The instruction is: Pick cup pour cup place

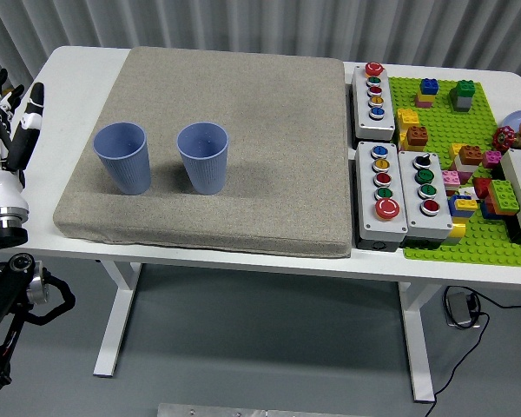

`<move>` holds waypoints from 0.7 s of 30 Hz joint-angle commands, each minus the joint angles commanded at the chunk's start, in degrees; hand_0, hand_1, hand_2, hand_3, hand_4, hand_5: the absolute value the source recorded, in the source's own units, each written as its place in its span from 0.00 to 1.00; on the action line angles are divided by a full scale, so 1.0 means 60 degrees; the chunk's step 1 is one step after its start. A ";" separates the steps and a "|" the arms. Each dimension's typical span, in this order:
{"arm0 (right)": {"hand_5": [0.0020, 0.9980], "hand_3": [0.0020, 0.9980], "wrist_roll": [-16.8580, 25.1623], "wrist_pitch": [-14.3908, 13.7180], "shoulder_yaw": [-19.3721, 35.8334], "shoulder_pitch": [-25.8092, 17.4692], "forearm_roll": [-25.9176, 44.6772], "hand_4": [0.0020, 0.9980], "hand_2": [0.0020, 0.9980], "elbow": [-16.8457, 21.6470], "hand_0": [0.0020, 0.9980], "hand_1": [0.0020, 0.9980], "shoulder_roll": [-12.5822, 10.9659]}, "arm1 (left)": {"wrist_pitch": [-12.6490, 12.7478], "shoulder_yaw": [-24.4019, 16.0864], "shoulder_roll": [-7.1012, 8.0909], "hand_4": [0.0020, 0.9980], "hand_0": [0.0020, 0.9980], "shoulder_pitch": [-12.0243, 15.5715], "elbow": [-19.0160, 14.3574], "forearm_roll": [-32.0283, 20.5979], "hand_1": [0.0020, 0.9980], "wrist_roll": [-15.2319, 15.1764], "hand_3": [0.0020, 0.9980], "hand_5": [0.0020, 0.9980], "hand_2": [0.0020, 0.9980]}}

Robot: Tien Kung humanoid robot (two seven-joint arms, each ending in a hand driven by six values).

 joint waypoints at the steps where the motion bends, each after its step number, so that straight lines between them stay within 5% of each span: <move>1: 0.08 0.58 -0.0003 0.0003 0.0002 0.0000 -0.0009 0.00 0.57 0.0001 0.67 0.60 0.0000 | -0.0006 -0.0004 0.0014 0.97 0.92 0.0036 -0.0001 -0.0024 0.92 -0.0012 1.00 0.46 1.00; 15: 0.09 0.58 -0.0036 0.0035 0.0056 -0.0039 -0.0174 0.00 0.57 0.0000 0.67 0.60 0.0001 | -0.0649 0.0250 0.0405 0.97 0.93 0.0978 -0.0294 -0.0079 0.92 -0.0010 1.00 0.44 1.00; 21: 0.08 0.58 -0.0033 0.0036 0.0073 -0.0023 -0.0193 0.00 0.57 -0.0006 0.67 0.60 0.0002 | -0.0752 0.0652 0.0273 0.96 0.93 0.1078 -0.0169 0.0074 0.92 -0.0028 1.00 0.40 1.00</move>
